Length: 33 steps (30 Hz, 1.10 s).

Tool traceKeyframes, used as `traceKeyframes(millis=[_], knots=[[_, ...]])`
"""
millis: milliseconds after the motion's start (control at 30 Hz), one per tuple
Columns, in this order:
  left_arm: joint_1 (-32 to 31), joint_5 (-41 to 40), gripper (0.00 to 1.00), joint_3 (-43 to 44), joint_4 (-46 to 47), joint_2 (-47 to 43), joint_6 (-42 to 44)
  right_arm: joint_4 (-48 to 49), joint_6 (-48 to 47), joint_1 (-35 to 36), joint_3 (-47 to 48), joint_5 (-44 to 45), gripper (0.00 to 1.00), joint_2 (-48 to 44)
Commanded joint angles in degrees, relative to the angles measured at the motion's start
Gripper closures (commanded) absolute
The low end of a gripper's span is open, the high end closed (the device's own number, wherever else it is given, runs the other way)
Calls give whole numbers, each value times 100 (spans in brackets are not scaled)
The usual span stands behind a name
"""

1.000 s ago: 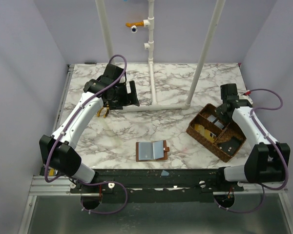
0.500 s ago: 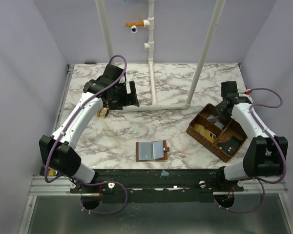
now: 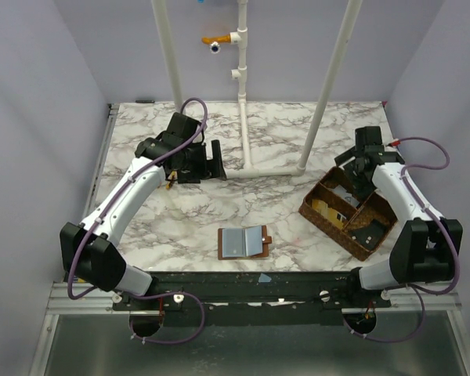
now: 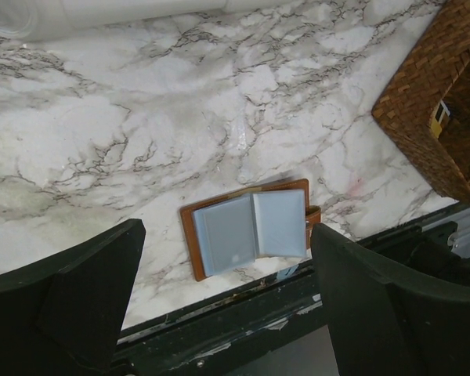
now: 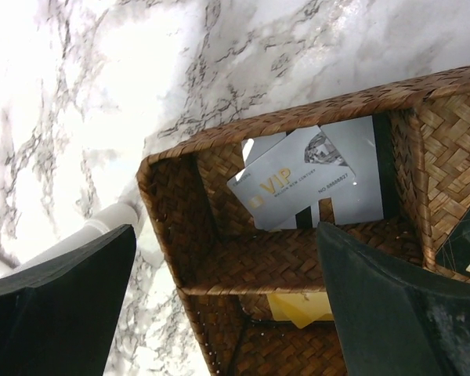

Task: Take the credit cards out of the card holder
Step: Place the credit card in the storage box, then remove the credit card from the card holder.

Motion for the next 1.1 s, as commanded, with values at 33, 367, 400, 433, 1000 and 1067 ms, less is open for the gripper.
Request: traceKeyframes(millis=[33,367,400,433,1000,1067], knots=[[-115,249,10,-241,302,-338,155,-217,-286,-25,109,-398,0,-266],[-262,391,10,-812,365,-966,-159,-212,-724,473,-119,-669,0,-1096],[-300,386,10,-857,353,-1025,-190,-193,-726,654,-173,-642,0,-1183],[-339,362,10,-907,331,-1100,-227,-199,-698,836,-220,-600,0,-1274],[-442,-177,12,-2431,341,-2070,-951,698,77,4776,-1121,360,10,-1379],[-442,-234,13,-2688,509,-2108,-980,837,164,5263,-1146,609,14,-1246]])
